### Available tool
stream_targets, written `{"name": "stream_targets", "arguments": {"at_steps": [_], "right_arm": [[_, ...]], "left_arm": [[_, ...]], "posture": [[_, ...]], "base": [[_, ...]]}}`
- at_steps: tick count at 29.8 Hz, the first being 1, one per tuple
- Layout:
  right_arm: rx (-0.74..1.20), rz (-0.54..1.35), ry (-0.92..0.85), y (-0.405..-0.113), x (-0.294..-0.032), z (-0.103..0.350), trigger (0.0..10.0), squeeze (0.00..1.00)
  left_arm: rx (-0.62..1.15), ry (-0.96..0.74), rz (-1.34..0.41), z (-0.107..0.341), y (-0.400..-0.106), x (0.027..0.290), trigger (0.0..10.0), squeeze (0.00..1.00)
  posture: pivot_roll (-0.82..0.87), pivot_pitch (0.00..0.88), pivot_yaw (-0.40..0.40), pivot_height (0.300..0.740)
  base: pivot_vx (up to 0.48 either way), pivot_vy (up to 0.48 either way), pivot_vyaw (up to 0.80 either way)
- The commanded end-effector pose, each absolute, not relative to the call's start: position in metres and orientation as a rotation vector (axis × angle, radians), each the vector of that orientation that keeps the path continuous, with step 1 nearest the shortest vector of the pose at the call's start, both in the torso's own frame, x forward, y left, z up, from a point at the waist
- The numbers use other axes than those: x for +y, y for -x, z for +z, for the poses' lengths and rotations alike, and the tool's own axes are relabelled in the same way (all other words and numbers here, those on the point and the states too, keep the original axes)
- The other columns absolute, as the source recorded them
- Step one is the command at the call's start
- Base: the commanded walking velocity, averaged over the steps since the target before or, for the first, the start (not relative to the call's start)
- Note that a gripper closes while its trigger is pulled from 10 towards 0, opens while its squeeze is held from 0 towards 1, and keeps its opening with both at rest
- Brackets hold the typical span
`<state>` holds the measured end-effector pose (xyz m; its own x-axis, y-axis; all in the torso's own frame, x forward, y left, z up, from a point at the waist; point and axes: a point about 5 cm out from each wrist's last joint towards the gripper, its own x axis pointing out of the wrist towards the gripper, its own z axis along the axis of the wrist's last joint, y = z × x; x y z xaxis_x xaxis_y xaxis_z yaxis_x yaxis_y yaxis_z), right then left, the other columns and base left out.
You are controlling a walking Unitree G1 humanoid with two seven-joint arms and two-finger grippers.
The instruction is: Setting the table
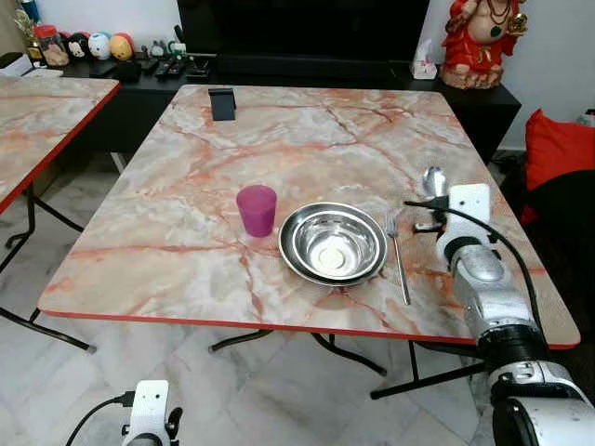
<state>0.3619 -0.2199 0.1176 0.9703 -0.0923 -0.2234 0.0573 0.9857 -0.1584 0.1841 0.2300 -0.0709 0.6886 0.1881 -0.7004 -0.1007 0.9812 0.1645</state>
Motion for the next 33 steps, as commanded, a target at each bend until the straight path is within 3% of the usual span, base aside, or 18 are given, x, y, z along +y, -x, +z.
{"name": "stream_targets", "arguments": {"at_steps": [1, 33], "right_arm": [[0.238, -0.080, 0.156, -0.364, -0.222, 0.120, 10.0, 0.00], [0.352, -0.135, 0.108, -0.358, -0.214, 0.086, 10.0, 0.00]], "left_arm": [[0.821, -0.114, 0.172, -0.073, -0.180, 0.233, 10.0, 0.00], [0.819, -0.112, 0.179, -0.073, -0.178, 0.236, 10.0, 0.00]], "posture": [[-0.02, 0.000, -0.012, 0.740], [-0.01, 0.008, -0.010, 0.740]], "base": [[0.000, 0.000, 0.00], [0.000, 0.000, 0.00]]}}
